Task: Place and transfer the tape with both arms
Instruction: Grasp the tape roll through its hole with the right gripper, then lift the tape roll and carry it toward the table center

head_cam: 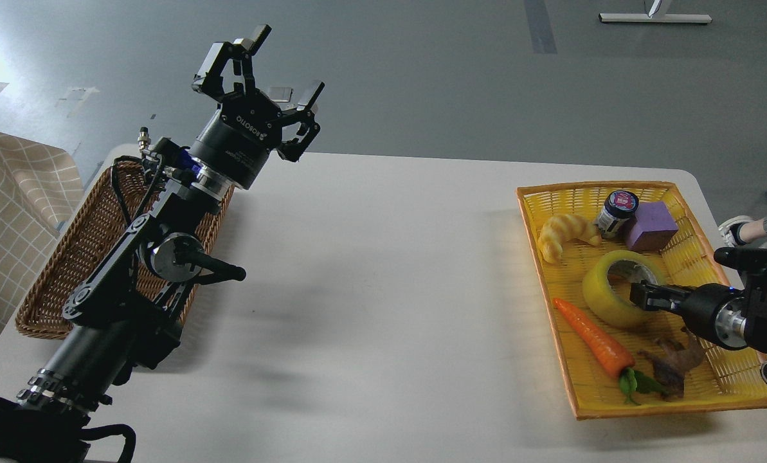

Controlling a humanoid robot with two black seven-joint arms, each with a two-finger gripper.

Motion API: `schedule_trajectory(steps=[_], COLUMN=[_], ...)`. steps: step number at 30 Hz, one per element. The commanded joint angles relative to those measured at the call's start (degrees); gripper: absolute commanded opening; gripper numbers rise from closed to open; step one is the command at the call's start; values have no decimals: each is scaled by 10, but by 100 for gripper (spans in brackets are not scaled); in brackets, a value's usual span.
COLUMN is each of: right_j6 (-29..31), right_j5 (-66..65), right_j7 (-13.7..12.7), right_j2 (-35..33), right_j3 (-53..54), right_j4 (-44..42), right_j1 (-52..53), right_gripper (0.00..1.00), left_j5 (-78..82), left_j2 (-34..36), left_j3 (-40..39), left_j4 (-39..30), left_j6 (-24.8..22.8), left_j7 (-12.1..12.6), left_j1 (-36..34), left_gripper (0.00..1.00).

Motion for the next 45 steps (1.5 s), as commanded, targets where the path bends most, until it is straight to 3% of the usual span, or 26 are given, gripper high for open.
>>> schedule_trajectory(steps=[1,4,9,24,31,45], right_j6=[0,0,0,0,0,0], right_j5=[4,6,7,115,114,112], right_j7=[0,1,37,42,36,34], right_j2=[-4,-6,-19,-48,-19,123], right_j3=[4,13,28,38,-39,-202], right_j4=[5,12,28,77,71,-33], right_j1=[0,0,1,72,147,293], right_gripper=[19,19,19,22,21,22], left_j5=[0,0,0,1,1,-1], left_j2=[3,3,3,2,1,7], left_j3=[1,1,1,2,3,-2], left_j4=[0,-1,0,0,-1,-1], left_j6=[0,0,0,0,1,2], left_j7=[0,0,0,1,1,0], left_j1=[0,0,0,4,4,4], left_gripper=[98,98,98,98,98,98])
